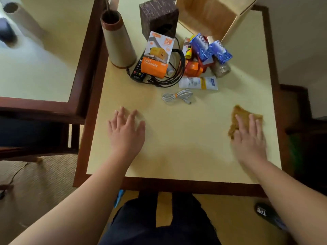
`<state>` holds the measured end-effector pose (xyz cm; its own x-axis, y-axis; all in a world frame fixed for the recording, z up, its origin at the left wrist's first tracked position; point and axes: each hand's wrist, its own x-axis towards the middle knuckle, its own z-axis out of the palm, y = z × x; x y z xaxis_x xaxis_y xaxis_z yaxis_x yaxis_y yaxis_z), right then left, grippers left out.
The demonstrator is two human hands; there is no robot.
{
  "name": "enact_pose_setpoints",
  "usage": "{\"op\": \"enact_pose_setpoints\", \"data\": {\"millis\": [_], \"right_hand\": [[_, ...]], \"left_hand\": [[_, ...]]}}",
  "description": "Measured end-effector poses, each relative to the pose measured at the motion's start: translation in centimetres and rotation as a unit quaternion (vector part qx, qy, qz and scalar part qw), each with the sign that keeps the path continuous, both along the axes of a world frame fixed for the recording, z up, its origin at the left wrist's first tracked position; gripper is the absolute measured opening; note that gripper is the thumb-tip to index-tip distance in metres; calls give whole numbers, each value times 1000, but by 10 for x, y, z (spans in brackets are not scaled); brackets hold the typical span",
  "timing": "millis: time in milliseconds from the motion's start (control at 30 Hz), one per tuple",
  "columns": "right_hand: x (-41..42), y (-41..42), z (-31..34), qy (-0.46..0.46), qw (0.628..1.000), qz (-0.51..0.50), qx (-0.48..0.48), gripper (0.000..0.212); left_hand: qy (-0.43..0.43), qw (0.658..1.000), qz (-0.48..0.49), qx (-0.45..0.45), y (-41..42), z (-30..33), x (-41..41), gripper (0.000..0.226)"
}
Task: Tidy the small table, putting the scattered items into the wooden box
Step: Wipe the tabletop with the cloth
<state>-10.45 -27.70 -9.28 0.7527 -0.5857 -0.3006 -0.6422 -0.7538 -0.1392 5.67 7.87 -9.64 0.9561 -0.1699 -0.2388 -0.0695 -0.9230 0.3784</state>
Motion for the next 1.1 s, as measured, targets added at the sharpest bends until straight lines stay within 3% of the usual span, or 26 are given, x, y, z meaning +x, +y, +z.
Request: {"op": "enact_pose_setpoints", "data": {"millis": [67,100,133,200,267,333,433,533,667,700,767,833,900,967,1100], "right_hand": [[39,-2,-1,-15,985,-172,4,57],[50,15,-3,-17,983,-183,11,58],[52,39,-6,-24,990,-140,10,59],[24,96,-10,-36,995,90,21,61],[-38,119,-7,-6,940,338,52,62],[-96,89,-7,-10,908,415,46,64],[-124,0,-2,19,951,307,18,59],[-79,-70,-1,38,996,85,-8,55],[23,-70,-11,15,992,-122,-8,59],[38,-50,-12,9,994,-111,-4,60],[35,6,-14,-20,999,42,2,62],[-10,52,-7,-11,958,281,57,62],[-67,48,0,15,907,410,98,63],[-109,3,1,19,907,412,86,63],[-99,-103,5,49,964,258,37,57]], "left_hand": [[-2,1000,-6,6,-14,-1,-8,55],[-8,1000,-9,5,-22,-2,-12,55],[-17,1000,-10,0,-30,-3,-16,54],[-22,1000,-1,-14,-46,-7,-22,53],[-16,1000,10,-22,-60,-12,-25,54],[-18,999,25,-23,-67,-16,-27,56],[-32,999,29,-11,-69,-22,-29,57],[-37,999,33,4,-72,-23,-29,57],[-44,998,43,7,-75,-20,-29,55],[-45,998,45,9,-75,-20,-30,54],[-50,997,51,9,-76,-20,-30,54],[-51,997,53,5,-76,-20,-30,53],[-50,997,53,2,-76,-20,-29,52],[-54,997,55,0,-76,-19,-30,53],[-61,996,60,-4,-79,-17,-32,58]]}}
